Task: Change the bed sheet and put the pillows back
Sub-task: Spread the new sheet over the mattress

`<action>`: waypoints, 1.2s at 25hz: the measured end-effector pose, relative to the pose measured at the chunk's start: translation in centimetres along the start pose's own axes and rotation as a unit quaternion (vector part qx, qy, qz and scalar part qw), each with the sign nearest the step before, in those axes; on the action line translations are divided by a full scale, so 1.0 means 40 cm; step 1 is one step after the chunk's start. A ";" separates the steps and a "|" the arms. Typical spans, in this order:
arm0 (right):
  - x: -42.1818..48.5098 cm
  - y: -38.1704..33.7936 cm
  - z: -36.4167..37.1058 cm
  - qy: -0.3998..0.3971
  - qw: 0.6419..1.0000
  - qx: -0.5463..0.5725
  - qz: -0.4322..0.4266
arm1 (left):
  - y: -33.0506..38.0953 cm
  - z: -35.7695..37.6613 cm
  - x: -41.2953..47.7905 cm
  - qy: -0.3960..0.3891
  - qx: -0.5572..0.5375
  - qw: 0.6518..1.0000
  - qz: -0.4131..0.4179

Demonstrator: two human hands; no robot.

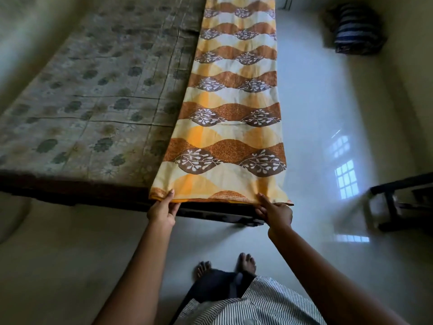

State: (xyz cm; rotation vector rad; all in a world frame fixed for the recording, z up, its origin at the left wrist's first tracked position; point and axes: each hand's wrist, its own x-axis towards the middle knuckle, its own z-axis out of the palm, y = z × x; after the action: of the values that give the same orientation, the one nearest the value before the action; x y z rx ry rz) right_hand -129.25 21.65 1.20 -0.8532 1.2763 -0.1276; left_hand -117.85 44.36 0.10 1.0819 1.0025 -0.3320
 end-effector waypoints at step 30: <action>-0.049 0.187 0.084 0.209 0.968 -0.061 -0.124 | -0.191 0.177 -0.075 -0.307 0.601 0.710 0.200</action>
State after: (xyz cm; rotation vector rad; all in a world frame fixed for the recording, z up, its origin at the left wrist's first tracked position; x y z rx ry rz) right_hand -129.67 29.53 -1.77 -1.1305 1.5768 -0.4521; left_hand -120.93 34.01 -1.14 2.1104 -0.2271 -0.9787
